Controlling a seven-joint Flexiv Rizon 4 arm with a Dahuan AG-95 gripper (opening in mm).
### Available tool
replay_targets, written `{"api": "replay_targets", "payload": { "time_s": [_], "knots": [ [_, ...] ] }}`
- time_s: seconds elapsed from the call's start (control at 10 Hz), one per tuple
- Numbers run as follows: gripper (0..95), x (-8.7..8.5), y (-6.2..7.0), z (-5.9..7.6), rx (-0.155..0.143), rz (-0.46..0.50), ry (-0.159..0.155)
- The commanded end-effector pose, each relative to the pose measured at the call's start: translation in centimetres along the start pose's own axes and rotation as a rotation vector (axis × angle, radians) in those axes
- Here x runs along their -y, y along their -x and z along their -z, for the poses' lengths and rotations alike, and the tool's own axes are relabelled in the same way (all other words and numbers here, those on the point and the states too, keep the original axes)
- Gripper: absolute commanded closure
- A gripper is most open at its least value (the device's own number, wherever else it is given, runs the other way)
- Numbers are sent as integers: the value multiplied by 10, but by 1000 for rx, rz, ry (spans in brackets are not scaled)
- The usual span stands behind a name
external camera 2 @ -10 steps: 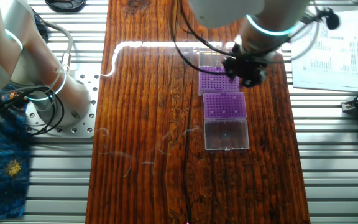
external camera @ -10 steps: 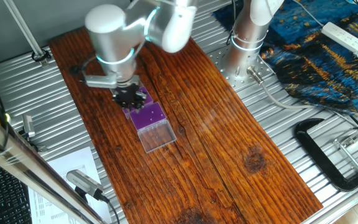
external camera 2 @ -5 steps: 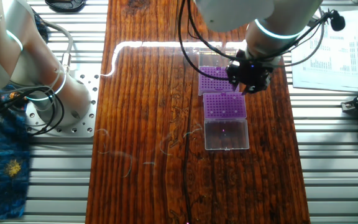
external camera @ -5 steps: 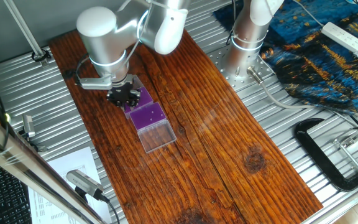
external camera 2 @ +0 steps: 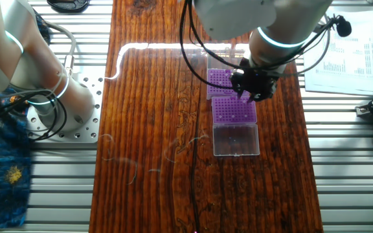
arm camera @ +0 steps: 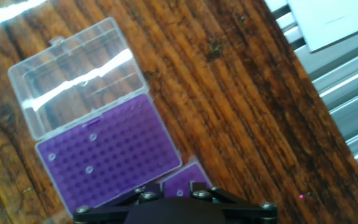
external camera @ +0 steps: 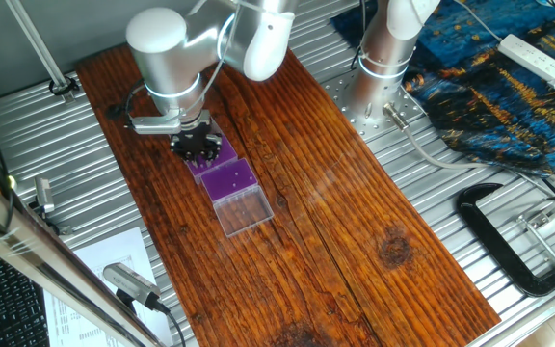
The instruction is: Transfer all small pipette tips from one holder to another
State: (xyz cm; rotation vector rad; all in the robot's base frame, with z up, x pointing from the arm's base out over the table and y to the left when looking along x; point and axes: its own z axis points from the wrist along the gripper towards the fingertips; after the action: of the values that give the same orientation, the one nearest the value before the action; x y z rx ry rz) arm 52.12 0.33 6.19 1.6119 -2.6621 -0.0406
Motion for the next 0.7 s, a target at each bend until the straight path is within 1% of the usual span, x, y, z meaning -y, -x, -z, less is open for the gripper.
{"api": "replay_targets", "payload": {
  "time_s": [0.1,0.4,0.7],
  "knots": [
    [760,1,-3,-1,4,6,-3],
    [760,2,-4,-3,14,4,2],
    [760,2,-3,-5,23,-3,-3]
  ]
}}
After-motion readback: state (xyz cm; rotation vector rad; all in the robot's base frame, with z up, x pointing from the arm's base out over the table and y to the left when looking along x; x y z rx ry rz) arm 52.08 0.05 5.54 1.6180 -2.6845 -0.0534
